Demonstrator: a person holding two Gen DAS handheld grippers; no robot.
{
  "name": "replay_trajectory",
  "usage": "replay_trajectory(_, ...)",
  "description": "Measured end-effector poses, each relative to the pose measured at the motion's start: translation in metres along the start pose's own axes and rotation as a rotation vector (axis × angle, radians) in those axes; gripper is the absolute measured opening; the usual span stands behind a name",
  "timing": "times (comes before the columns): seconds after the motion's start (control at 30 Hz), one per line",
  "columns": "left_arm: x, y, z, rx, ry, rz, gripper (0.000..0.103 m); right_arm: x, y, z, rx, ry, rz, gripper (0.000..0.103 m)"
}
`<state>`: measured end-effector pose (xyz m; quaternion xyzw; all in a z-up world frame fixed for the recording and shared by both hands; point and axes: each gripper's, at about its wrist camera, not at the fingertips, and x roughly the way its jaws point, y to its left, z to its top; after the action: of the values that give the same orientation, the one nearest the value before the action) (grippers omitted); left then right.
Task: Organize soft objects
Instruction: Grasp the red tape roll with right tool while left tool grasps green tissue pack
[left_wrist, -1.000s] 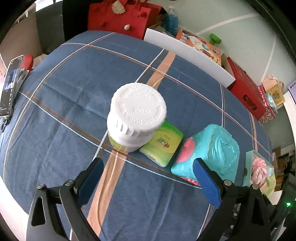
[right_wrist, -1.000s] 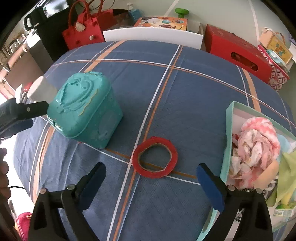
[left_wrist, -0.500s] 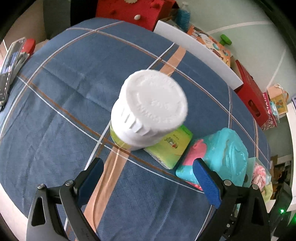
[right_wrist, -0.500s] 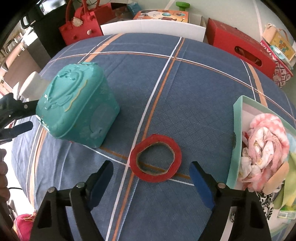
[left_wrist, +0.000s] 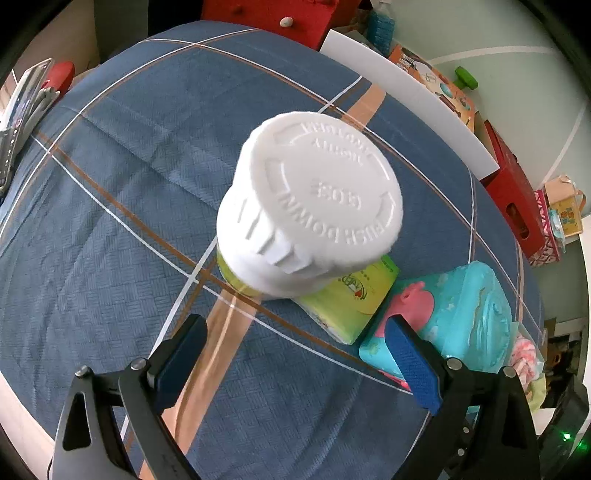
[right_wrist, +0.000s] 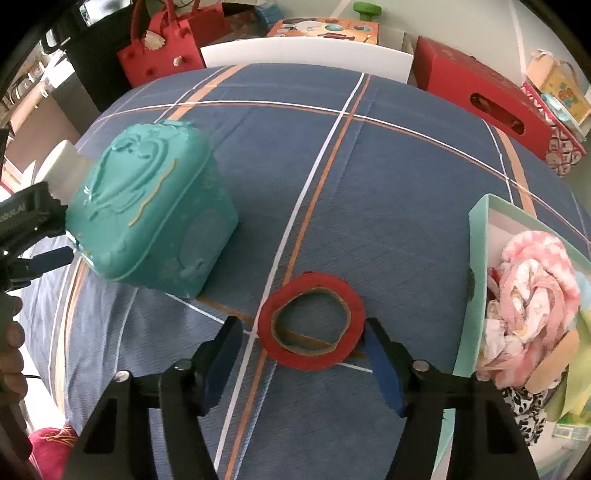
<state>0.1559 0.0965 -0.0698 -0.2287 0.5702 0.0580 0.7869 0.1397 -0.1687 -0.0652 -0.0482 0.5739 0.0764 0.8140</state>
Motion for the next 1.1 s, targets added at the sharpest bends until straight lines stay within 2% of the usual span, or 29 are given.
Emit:
replay_trajectory(0.1, 0.002, -0.002, 0.001, 0.007, 0.001, 0.003, 0.097, 0.002, -0.002, 0.001, 0.005, 0.001, -0.006, 0.060)
replay_trajectory(0.33, 0.006, -0.003, 0.004, 0.002, -0.005, 0.003, 0.096, 0.003, -0.002, -0.001, 0.005, 0.003, -0.002, 0.060)
replay_trajectory(0.6, 0.020, 0.004, 0.012, -0.093, 0.004, -0.072, 0.092, 0.000, -0.004, -0.005, -0.005, 0.006, -0.008, 0.060)
replay_trajectory(0.7, 0.023, 0.006, 0.013, -0.120, -0.004, -0.066, 0.086, 0.000, -0.003, -0.005, -0.006, 0.007, -0.008, 0.060)
replay_trajectory(0.87, 0.024, 0.006, 0.012, -0.152, -0.010, -0.079, 0.084, 0.000, 0.000, -0.005, -0.013, 0.009, -0.014, 0.060)
replay_trajectory(0.97, 0.025, 0.005, 0.009, -0.169, -0.008, -0.112, 0.079, 0.001, 0.002, -0.005, -0.017, 0.010, -0.017, 0.060)
replay_trajectory(1.03, 0.025, 0.004, 0.009, -0.183, -0.005, -0.130, 0.071, 0.001, 0.002, -0.006, -0.015, 0.010, -0.014, 0.060)
replay_trajectory(1.1, 0.027, 0.005, 0.009, -0.195, 0.000, -0.152, 0.070, 0.000, 0.003, -0.007, -0.016, 0.010, -0.014, 0.060)
